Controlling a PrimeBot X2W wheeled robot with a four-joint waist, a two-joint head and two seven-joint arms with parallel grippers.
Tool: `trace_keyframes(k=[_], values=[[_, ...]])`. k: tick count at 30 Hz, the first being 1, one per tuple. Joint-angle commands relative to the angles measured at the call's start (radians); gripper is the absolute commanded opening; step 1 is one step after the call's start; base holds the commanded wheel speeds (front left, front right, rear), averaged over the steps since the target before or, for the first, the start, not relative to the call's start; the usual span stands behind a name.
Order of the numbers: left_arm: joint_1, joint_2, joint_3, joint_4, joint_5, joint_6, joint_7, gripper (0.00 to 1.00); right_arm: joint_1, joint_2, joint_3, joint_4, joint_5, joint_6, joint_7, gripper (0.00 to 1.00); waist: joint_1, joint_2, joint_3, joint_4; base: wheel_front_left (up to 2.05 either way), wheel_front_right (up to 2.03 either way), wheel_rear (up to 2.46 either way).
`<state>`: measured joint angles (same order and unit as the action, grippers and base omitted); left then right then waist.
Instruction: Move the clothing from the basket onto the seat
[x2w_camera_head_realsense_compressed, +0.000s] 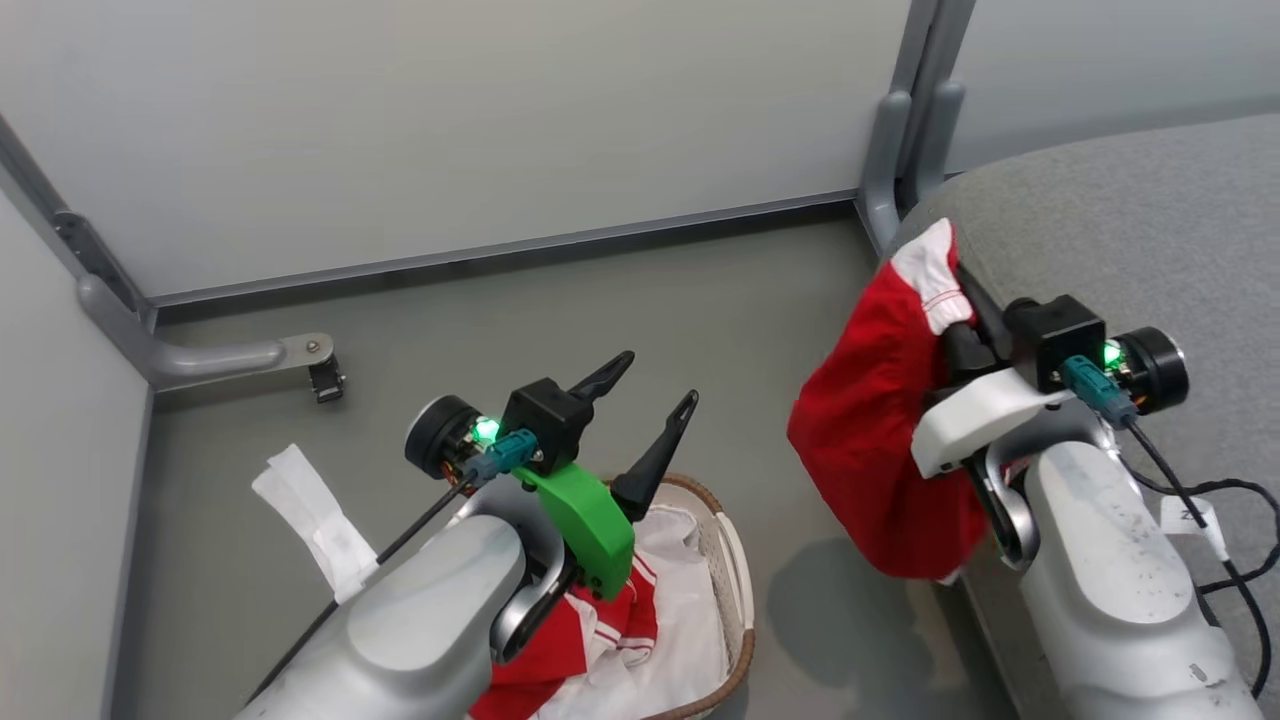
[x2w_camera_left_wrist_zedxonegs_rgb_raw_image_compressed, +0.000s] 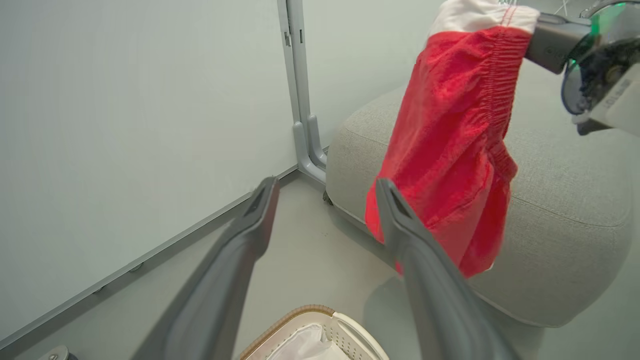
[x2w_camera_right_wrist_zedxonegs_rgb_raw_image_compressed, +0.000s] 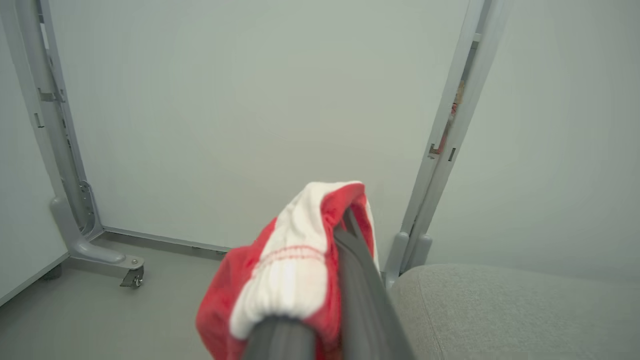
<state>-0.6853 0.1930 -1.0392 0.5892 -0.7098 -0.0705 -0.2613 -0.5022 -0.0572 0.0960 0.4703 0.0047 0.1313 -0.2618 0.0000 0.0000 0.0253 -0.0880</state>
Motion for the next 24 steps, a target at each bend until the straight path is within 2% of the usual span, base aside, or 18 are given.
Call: trace_keyframes(k=[1, 6, 16, 24], values=[[0.019, -0.006, 0.009, -0.007, 0.014, 0.0, -0.005, 1.0, 0.014, -0.01, -0.02, -0.017, -0.012, -0.001, -0.005, 0.0, 0.0, 0.0, 0.011, -0.039, 0.0, 0.0, 0.0], [0.053, -0.021, 0.045, -0.039, 0.041, 0.005, -0.003, 1.0, 0.025, -0.018, -0.062, -0.073, -0.028, -0.001, -0.005, 0.0, 0.0, 0.0, 0.031, -0.12, 0.0, 0.0, 0.0], [0.078, -0.038, 0.098, -0.079, 0.108, -0.006, -0.003, 1.0, 0.017, -0.02, -0.069, -0.162, -0.015, -0.001, -0.005, 0.0, 0.0, 0.0, 0.096, -0.31, 0.0, 0.0, 0.0], [0.078, -0.042, 0.102, -0.077, 0.143, -0.02, -0.003, 1.0, 0.044, -0.011, -0.085, -0.201, -0.004, -0.001, -0.005, 0.0, 0.0, 0.0, 0.126, -0.418, 0.0, 0.0, 0.0]])
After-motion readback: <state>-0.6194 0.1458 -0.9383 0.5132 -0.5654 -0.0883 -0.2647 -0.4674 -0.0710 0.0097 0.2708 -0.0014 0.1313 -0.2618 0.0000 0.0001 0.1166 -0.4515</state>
